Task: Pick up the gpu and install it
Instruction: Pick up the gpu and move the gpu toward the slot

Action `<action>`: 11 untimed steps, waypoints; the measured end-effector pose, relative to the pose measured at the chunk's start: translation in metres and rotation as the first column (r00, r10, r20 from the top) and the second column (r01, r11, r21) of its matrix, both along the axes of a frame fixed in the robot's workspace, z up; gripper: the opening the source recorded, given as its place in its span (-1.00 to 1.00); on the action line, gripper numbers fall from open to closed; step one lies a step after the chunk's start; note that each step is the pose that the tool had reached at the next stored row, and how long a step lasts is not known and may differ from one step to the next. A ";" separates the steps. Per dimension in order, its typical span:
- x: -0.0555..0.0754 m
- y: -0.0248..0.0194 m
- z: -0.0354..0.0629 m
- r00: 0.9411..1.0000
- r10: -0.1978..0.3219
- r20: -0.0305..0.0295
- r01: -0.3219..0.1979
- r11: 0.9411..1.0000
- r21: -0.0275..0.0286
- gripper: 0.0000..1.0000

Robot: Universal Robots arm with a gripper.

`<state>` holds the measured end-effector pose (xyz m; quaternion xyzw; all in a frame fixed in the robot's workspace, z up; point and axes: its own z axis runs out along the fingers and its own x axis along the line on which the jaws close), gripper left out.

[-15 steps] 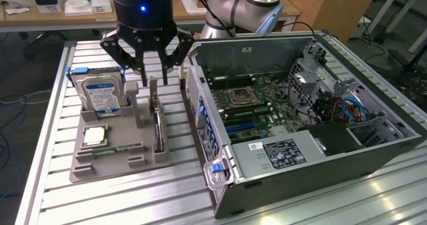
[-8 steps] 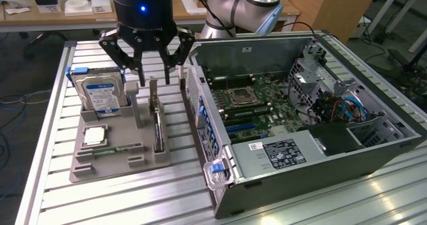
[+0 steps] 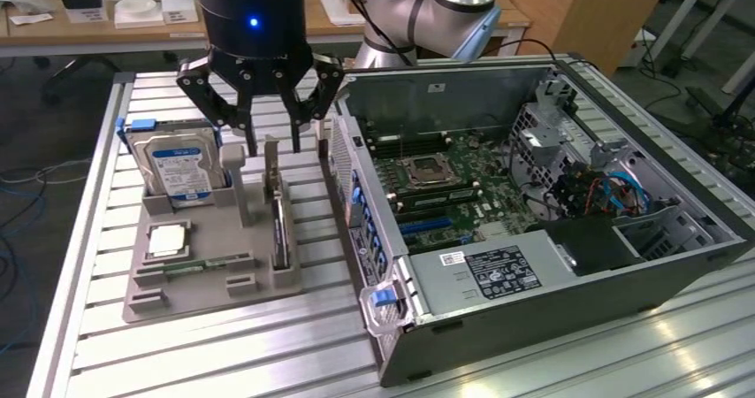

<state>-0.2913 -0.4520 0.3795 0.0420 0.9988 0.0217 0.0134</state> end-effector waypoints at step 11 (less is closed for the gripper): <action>0.000 0.0000 -0.0064 1.000 0.000 0.000 0.000 1.000 0.000 -0.02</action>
